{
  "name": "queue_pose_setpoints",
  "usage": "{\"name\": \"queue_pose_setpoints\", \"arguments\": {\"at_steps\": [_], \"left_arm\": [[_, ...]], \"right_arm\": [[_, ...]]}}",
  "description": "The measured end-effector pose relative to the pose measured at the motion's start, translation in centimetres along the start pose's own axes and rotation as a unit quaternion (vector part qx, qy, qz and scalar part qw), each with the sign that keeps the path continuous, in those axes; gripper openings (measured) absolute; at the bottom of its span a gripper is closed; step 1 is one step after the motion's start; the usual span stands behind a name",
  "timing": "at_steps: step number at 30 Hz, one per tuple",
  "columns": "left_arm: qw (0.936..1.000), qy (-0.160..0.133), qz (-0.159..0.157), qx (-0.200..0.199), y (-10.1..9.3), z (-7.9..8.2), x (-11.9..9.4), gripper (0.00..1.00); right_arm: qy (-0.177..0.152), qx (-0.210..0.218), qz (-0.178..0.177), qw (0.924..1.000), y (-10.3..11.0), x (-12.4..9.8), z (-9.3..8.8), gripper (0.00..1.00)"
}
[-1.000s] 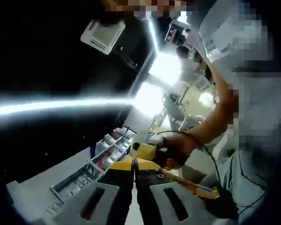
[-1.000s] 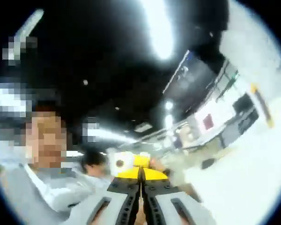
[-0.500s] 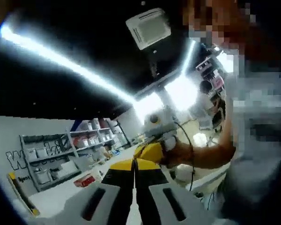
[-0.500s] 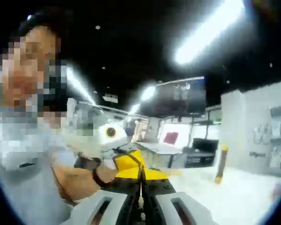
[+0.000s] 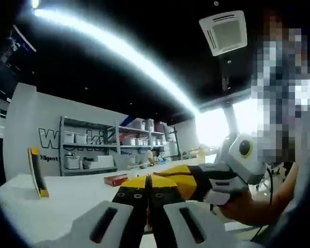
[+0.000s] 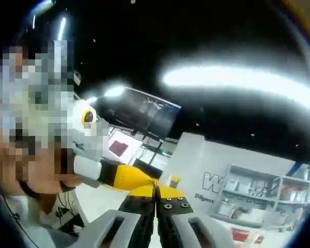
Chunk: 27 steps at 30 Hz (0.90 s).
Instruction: Tear open the coffee pouch, take out the coffee, and pour the coffee from the pouch into the cup
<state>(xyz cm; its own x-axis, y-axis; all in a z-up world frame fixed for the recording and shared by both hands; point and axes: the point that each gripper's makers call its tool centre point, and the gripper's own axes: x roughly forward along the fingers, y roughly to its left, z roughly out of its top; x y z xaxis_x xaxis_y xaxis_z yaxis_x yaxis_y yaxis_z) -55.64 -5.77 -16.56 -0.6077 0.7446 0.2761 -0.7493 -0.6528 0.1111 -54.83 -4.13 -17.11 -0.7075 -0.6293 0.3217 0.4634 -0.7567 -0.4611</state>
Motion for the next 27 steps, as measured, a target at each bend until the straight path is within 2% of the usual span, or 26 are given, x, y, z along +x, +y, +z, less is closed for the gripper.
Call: {"name": "queue_pose_setpoints", "arguments": {"at_steps": [1,2,4,5,7,9,10,11,13,15,17,20,24,27], "left_arm": [[1.0000,-0.005,0.002,-0.006,0.2,0.0,0.0,0.01],[0.9994,-0.009,-0.001,-0.033,0.3,-0.1,0.0,0.01],[0.9958,-0.022,-0.033,-0.083,0.2,0.1,-0.1,0.01],[0.9898,-0.029,-0.050,-0.130,0.2,0.2,-0.2,0.01],[0.9835,-0.033,-0.069,-0.164,0.6,0.1,-0.3,0.01],[0.9768,-0.031,-0.091,-0.191,0.7,-0.1,-0.3,0.01],[0.9751,-0.024,-0.096,-0.199,0.7,-0.3,-0.3,0.01],[0.9752,-0.015,-0.101,-0.197,0.7,-0.6,-0.2,0.01],[0.9763,-0.017,-0.100,-0.191,0.7,-0.4,-0.2,0.01],[0.9761,-0.007,-0.112,-0.186,0.2,-0.4,-0.2,0.01],[0.9776,0.008,-0.121,-0.172,-0.4,-0.7,-0.2,0.01],[0.9788,0.017,-0.127,-0.160,-0.8,-0.8,-0.2,0.02],[0.9785,0.031,-0.148,-0.141,-1.5,-0.9,-0.7,0.02],[0.9764,0.047,-0.166,-0.130,-1.9,-1.1,-1.0,0.02]], "right_arm": [[-0.004,0.021,0.004,0.9998,0.1,0.1,-0.1,0.01],[-0.007,0.045,0.011,0.9989,0.2,0.2,-0.2,0.01],[-0.024,0.113,0.038,0.9925,0.5,0.3,0.0,0.01],[-0.032,0.148,0.052,0.9871,0.4,0.3,0.2,0.01],[-0.036,0.199,0.096,0.9745,0.7,0.3,0.2,0.01],[-0.046,0.232,0.132,0.9628,0.6,0.3,0.2,0.02],[-0.047,0.237,0.149,0.9588,0.6,0.3,0.1,0.03],[-0.041,0.236,0.154,0.9585,0.3,0.3,-0.4,0.04],[-0.029,0.222,0.164,0.9608,0.1,0.3,-1.1,0.12],[-0.006,0.218,0.182,0.9588,0.6,0.0,-1.8,0.11],[-0.002,0.211,0.184,0.9602,0.6,0.1,-1.7,0.10],[0.013,0.201,0.207,0.9573,1.3,-0.2,-1.7,0.07],[0.037,0.185,0.246,0.9508,2.2,-0.6,-1.7,0.06],[0.050,0.181,0.261,0.9468,2.5,-0.8,-1.7,0.06]]}}
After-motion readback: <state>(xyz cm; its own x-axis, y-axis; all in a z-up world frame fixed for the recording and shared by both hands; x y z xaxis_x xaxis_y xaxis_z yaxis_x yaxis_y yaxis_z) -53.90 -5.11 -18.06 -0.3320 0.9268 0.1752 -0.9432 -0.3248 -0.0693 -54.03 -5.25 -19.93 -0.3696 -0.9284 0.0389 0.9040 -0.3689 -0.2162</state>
